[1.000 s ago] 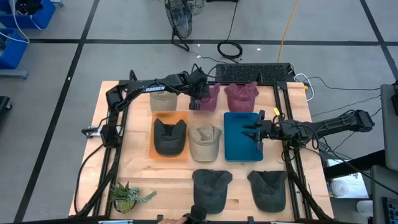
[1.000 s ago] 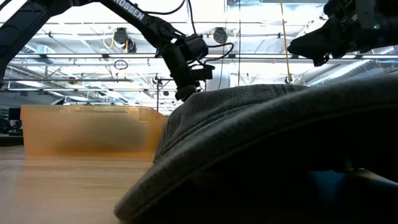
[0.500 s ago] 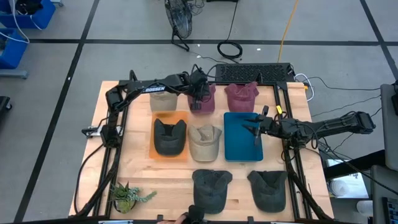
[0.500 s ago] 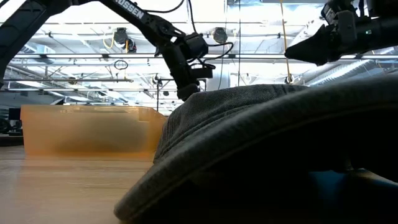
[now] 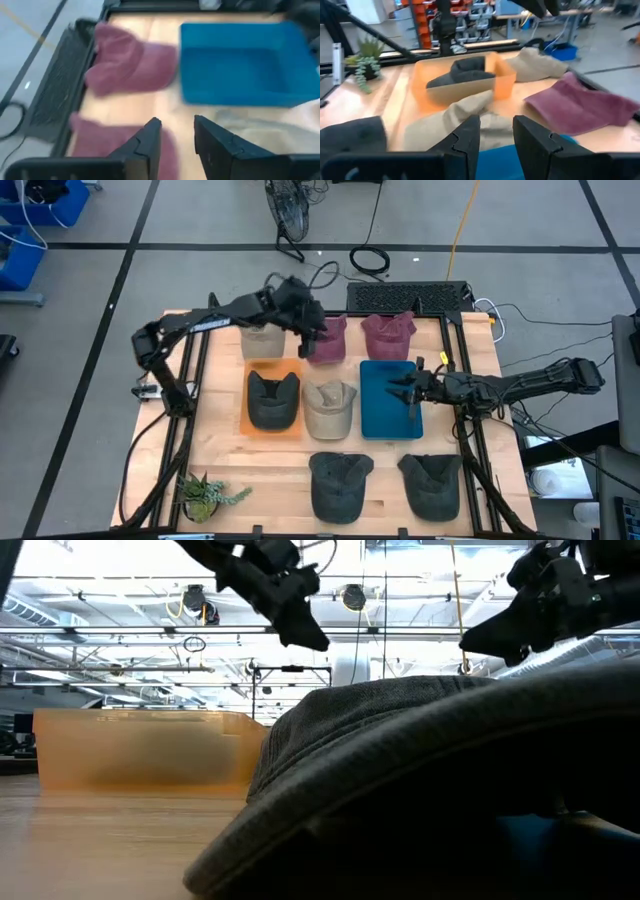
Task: Pick & Place hat
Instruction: Put the bottom brown cap into the blue bin
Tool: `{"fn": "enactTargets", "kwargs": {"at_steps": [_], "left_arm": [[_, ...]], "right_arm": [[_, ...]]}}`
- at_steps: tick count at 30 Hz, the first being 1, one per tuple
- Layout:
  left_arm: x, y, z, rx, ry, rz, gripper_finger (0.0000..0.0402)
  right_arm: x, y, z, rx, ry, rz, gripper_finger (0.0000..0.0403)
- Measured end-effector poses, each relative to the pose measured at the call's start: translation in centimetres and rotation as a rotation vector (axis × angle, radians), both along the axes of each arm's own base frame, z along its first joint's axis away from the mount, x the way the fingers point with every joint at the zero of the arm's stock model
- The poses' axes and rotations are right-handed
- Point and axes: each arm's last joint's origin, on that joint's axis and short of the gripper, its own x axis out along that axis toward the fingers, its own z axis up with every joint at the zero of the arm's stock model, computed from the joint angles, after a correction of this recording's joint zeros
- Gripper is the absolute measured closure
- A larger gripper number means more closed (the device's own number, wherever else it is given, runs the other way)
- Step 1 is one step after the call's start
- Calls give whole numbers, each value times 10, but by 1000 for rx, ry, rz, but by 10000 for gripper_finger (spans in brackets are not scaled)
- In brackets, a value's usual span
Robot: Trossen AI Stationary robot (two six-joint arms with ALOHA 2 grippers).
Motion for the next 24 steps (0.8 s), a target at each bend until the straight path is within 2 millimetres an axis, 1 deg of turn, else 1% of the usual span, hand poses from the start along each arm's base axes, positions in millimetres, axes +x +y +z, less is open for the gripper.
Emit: {"fn": "enactTargets", "kwargs": {"at_steps": [4,7,9,13,17,20,24], "left_arm": [[-18,-25,-5,-28,-117,9,315],[-34,-47,-12,-42,-215,34,329],[-43,-65,-25,-55,-288,11,338],[-58,-94,-60,-102,-393,-40,351],[-72,-116,-76,-111,-456,-58,363],[-81,-124,-79,-94,-450,-46,370],[-91,-127,-64,-41,-502,-28,379]], "right_arm": [[2,2,-3,38,11,11,292],[4,5,-3,38,18,26,282],[8,7,1,38,21,33,276],[19,11,8,34,42,48,269],[37,15,9,10,111,30,269],[57,15,11,-23,168,26,269],[89,11,17,-50,279,42,268]]}}
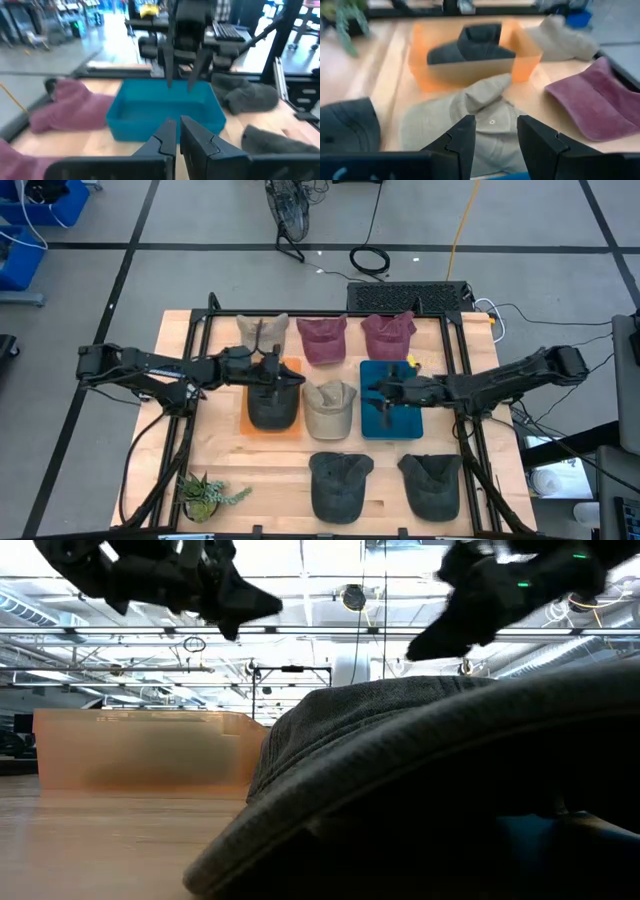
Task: Pick & Place hat
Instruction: Put the bottom brown cap into the blue bin
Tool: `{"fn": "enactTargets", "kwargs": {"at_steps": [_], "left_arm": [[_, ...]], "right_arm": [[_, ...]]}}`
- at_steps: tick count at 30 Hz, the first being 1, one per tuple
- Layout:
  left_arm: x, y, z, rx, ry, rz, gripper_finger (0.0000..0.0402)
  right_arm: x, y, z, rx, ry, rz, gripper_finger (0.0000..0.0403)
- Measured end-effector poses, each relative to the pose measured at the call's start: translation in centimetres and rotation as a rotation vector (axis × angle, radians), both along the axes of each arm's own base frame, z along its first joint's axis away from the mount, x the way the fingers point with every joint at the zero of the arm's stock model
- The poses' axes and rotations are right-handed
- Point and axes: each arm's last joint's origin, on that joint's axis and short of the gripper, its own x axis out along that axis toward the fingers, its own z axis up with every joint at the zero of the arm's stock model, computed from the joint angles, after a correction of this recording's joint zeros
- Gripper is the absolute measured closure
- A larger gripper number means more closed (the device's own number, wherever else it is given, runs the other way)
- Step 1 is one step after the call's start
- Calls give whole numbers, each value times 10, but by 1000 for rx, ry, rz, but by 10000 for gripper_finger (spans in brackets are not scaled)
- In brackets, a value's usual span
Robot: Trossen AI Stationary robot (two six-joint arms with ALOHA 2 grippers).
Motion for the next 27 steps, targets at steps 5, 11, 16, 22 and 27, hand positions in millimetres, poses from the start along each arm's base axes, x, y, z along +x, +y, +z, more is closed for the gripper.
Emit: {"fn": "enactTargets", "kwargs": {"at_steps": [5,11,16,22,27], "left_arm": [[-8,-6,2,15,40,33,387],[-12,-24,-11,28,67,24,387],[-16,-38,-19,30,82,10,391],[-17,-51,-21,37,86,-23,394],[-18,-58,-21,45,93,-51,382]], "right_arm": [[42,-11,12,46,129,69,272],[76,-14,13,54,227,124,268],[94,-16,1,61,250,138,260],[111,-21,-30,129,307,141,259],[116,-24,-37,162,283,132,259]]}}
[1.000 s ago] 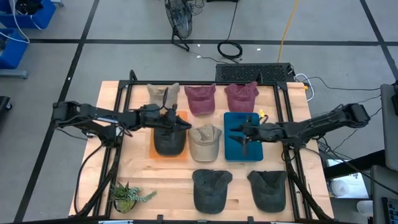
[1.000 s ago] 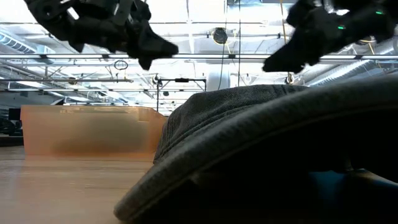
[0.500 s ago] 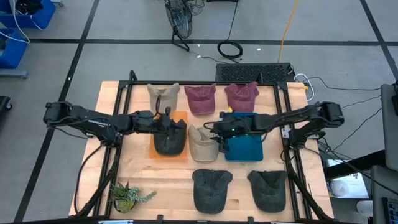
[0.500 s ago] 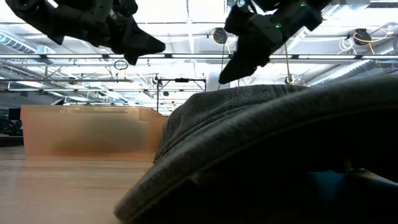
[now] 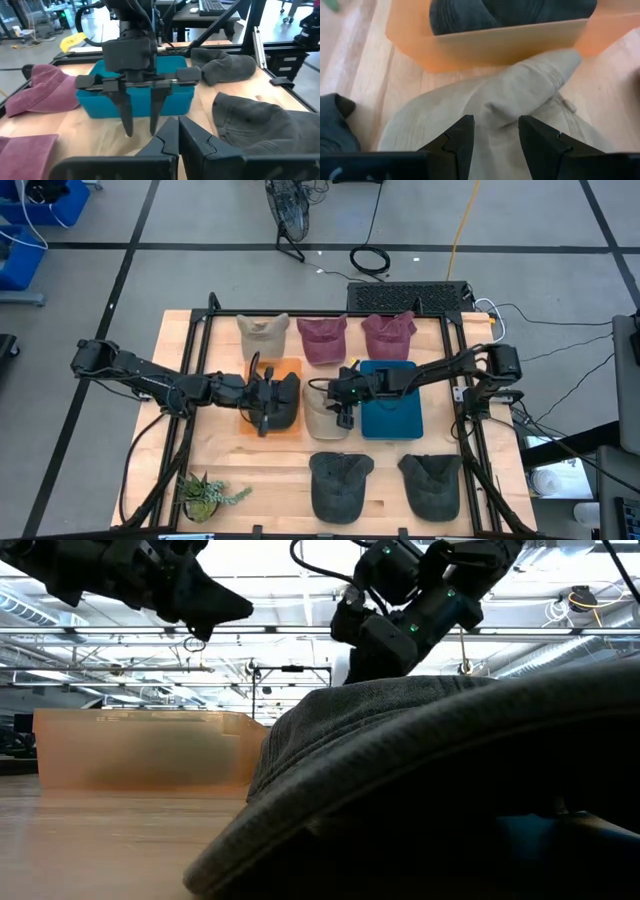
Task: Pick & Place hat
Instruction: Put the bottom brown cap into the blue bin
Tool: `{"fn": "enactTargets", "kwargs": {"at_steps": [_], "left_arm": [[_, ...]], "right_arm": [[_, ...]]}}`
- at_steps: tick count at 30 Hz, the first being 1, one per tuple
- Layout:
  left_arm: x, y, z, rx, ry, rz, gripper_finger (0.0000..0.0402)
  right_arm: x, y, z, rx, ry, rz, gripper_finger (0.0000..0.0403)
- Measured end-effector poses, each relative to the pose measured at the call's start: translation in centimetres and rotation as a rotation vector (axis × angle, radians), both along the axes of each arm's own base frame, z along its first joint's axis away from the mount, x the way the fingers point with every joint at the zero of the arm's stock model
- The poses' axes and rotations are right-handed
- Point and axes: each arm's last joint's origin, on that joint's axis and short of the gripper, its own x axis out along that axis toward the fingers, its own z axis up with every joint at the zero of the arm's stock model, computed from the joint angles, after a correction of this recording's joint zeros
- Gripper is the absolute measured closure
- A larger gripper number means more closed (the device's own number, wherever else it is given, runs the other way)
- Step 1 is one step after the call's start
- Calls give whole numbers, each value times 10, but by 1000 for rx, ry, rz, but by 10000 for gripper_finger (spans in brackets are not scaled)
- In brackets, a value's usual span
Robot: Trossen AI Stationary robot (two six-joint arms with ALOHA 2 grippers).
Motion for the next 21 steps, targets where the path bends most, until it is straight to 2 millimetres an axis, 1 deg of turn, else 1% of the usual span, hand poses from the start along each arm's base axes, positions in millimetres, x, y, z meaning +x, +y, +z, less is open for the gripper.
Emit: {"fn": "enactTargets", "kwargs": {"at_steps": [9,12,17,19,21], "left_arm": [[0,2,0,42,2,21,396],[0,4,0,44,2,27,397],[1,6,0,37,2,39,376],[1,6,0,35,3,40,369],[1,6,-1,34,4,40,364]], "right_arm": [[0,-1,6,13,-33,-10,259],[0,-6,6,11,-34,-20,259],[0,-18,7,25,-37,-45,259],[-1,-19,7,62,-38,-15,259],[0,-15,7,86,-39,14,259]]}}
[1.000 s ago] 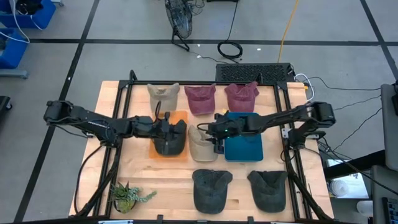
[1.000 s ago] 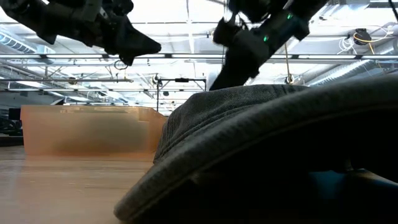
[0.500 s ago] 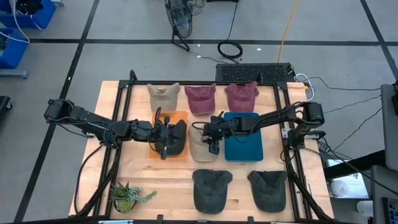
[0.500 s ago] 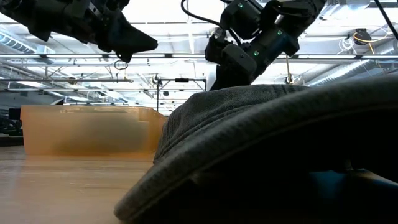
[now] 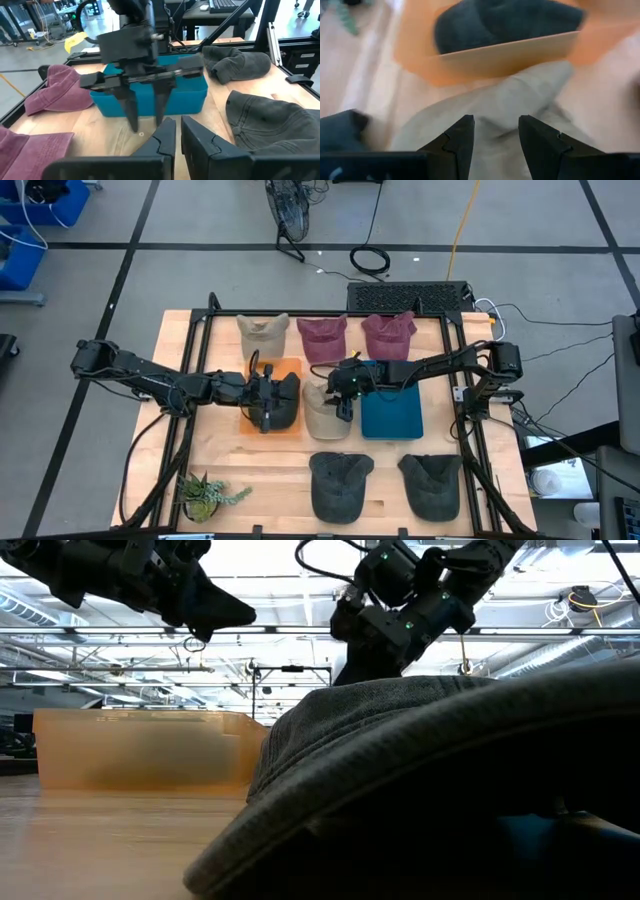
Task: Pick & Place hat
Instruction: Put the bottom brown cap into the blue bin
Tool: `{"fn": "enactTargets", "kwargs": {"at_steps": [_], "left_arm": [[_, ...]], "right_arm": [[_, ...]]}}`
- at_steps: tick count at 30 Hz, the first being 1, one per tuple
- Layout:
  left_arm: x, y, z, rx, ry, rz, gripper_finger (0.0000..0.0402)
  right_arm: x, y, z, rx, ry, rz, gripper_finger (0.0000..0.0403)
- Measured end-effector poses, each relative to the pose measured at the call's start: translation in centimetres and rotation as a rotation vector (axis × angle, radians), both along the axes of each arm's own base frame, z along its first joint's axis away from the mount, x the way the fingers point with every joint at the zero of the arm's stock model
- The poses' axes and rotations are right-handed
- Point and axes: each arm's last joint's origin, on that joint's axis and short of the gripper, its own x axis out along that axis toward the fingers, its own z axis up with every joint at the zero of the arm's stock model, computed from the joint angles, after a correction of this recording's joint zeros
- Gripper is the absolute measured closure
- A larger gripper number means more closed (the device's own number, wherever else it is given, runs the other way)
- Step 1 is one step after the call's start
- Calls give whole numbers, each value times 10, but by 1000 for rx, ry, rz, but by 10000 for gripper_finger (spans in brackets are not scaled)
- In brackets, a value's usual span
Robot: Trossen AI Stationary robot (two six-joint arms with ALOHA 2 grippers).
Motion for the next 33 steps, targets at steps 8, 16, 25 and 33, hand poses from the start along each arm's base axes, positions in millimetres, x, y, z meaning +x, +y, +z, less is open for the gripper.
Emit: {"fn": "enactTargets", "kwargs": {"at_steps": [8,16,25,33], "left_arm": [[0,0,0,-14,1,3,360],[0,0,-1,-17,6,4,360],[0,0,-1,-29,15,5,360],[0,0,-2,-36,22,7,360]], "right_arm": [[1,9,-1,-6,5,-6,259],[0,13,-8,-88,36,-63,259],[0,15,-13,-73,55,-52,259],[1,16,-19,-72,74,-51,259]]}}
